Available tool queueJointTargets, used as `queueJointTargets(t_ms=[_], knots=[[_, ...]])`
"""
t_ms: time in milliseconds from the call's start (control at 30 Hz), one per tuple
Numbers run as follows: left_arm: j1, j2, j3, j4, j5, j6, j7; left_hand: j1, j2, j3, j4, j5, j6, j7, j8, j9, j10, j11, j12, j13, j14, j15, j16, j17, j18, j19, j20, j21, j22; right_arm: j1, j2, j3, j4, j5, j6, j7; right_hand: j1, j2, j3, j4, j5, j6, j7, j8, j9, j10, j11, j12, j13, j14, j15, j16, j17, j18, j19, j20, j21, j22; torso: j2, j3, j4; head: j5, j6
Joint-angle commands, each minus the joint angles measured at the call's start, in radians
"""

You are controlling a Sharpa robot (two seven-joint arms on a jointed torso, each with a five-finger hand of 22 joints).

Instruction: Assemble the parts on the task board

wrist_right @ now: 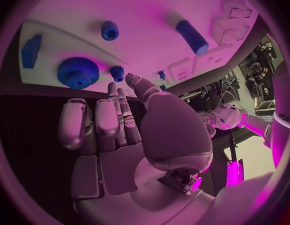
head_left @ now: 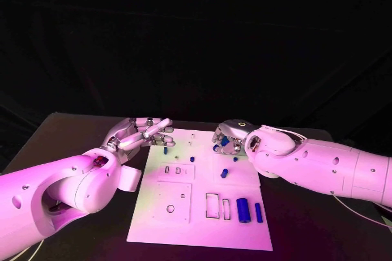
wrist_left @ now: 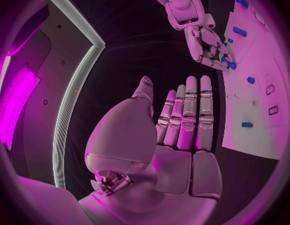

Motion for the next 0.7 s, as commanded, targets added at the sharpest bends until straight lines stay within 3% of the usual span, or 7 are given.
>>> queueJointTargets(t_ms=[33,700], knots=[[0.002,0.001,0.001,0.004,0.014,0.018,0.013,-0.002,0.005,-0.007,0.001,0.002,-0.006,0.002,-0.006,-0.002,-0.01,0.0,-0.005,-0.001,-0.003,0.007,-0.006,0.002,0.012,0.005,0.0,-0.003,-0.002,-0.001,0.002,0.0,-0.001,-0.002,0.024,0.005,0.004,-0.004,0.004,0.003,-0.003,0.007,0.0,0.003,0.002,0.005,-0.002,0.005,0.001,0.035,0.006,0.008,0.003,-0.009,0.01,-0.001,0.004,0.004,0.0,0.0004,0.0015,-0.001,-0.003],[0.008,-0.006,0.002,0.007,0.017,0.024,0.01,-0.002,0.006,-0.007,0.0,0.002,-0.007,0.002,-0.007,-0.002,-0.011,0.0,-0.006,-0.001,-0.003,0.008,-0.007,0.002,0.012,0.005,0.0,-0.003,-0.002,-0.007,0.015,0.0,-0.026,0.001,0.053,0.006,0.012,-0.001,0.018,0.006,-0.002,0.023,0.003,0.008,0.007,0.007,-0.001,0.006,0.002,0.032,0.007,0.014,0.004,-0.01,0.008,0.001,0.008,0.01,0.002,-0.0006,0.0006,0.0,-0.009]])
